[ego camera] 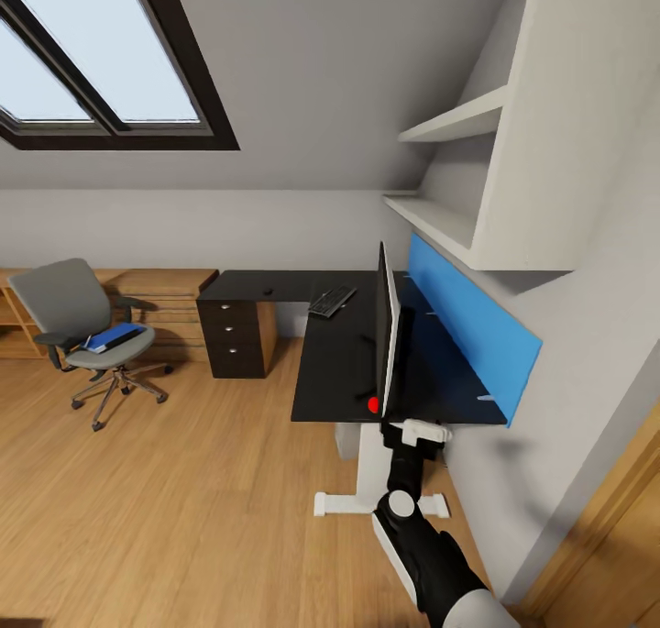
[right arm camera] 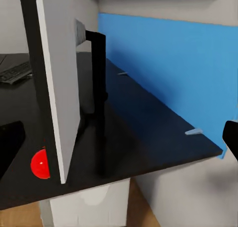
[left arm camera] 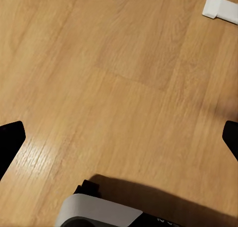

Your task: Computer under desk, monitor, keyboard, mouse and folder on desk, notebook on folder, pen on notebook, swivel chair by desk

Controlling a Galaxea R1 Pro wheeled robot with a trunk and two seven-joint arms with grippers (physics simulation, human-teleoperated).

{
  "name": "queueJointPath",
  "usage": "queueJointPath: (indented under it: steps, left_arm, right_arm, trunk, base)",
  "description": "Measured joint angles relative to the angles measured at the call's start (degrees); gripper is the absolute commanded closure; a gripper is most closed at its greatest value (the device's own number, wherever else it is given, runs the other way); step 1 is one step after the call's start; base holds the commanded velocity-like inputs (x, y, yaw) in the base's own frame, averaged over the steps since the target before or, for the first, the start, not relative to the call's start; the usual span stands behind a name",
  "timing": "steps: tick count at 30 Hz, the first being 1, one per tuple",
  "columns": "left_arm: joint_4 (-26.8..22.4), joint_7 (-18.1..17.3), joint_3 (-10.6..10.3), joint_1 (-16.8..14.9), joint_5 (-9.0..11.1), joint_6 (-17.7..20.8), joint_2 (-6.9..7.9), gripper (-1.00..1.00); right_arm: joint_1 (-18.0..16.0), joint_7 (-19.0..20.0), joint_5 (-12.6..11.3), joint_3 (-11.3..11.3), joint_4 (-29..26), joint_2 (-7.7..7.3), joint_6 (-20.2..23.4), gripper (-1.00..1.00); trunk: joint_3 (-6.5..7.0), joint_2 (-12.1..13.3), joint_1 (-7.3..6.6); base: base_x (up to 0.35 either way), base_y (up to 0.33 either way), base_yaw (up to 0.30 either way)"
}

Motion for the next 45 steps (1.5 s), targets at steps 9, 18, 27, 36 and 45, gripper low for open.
queueJointPath:
  steps: [9, 18, 27, 36, 45]
  left_arm:
    - [0.00, -0.16, 0.00, 0.00, 0.02, -0.07, 0.00, -1.00]
    - [0.00, -0.28, 0.00, 0.00, 0.03, -0.09, 0.00, -1.00]
    - [0.00, -0.35, 0.01, 0.00, 0.03, -0.18, 0.08, -1.00]
    - [0.00, -0.43, 0.01, 0.00, 0.04, -0.22, 0.04, -1.00]
    - [0.00, -0.17, 0.00, 0.00, 0.03, -0.18, 0.08, -1.00]
  right_arm:
    - [-0.15, 12.94, 0.06, -0.03, -4.51, 0.00, 9.76, -1.00]
    - [-0.18, 18.51, 0.46, -0.59, -7.60, 0.00, 9.61, -1.00]
    - [-0.18, 18.80, 0.41, -0.69, -6.32, -2.35, 4.49, -1.00]
    - [-0.18, 18.63, 0.35, -1.23, -5.99, -2.51, 4.11, -1.00]
    - [-0.18, 18.63, 0.26, -1.52, -5.63, -2.52, 3.54, -1.00]
  trunk:
    - [0.00, 0.00, 0.00]
    - [0.00, 0.00, 0.00]
    - [0.00, 0.00, -0.01]
    - [-0.01, 0.00, -0.02]
    - [0.00, 0.00, 0.00]
  base:
    - [0.000, 0.000, 0.000]
    - [0.000, 0.000, 0.000]
    - [0.153, 0.000, 0.000]
    - [0.141, -0.053, 0.000]
    - [0.086, -0.040, 0.000]
